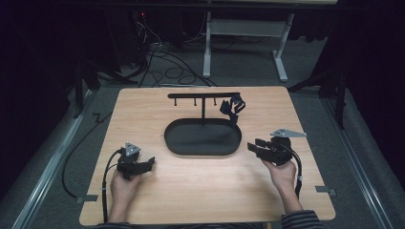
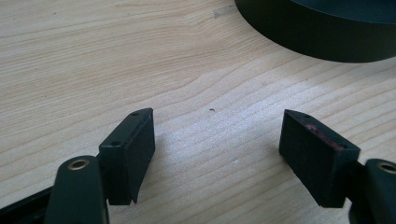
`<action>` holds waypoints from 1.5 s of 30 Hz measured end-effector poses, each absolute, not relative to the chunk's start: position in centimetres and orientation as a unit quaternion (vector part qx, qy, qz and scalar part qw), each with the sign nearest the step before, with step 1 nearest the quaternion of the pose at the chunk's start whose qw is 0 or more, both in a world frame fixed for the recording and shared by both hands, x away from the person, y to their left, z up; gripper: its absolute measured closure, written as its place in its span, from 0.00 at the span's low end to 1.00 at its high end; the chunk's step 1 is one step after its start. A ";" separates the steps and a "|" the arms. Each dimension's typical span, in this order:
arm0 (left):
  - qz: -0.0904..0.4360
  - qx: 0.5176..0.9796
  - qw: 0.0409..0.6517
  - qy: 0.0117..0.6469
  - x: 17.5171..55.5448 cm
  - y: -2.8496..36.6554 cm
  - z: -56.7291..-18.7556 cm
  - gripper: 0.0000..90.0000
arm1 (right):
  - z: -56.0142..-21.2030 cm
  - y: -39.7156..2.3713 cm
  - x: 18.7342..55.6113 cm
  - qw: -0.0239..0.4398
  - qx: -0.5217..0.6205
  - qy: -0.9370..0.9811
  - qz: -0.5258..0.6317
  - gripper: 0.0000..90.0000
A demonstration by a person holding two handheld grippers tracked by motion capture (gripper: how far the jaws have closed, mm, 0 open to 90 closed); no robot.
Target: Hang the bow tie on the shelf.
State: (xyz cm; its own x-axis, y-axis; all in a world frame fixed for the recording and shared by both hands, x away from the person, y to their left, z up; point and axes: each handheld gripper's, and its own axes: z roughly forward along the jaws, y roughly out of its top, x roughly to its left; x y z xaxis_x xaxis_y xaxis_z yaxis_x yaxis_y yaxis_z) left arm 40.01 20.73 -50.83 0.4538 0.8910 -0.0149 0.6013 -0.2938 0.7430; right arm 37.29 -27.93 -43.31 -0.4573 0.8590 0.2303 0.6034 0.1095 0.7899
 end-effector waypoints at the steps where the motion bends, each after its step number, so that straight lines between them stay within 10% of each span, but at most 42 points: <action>1: 0.207 0.777 0.350 0.480 40.0 20.7 -50.8 0.30 | -43.5 -27.9 37.3 0.144 0.500 0.731 0.441 0.62; 45: 0.205 0.779 0.350 0.479 40.0 20.7 -50.8 0.30 | -48.2 -25.7 36.4 0.108 0.511 0.742 0.419 0.62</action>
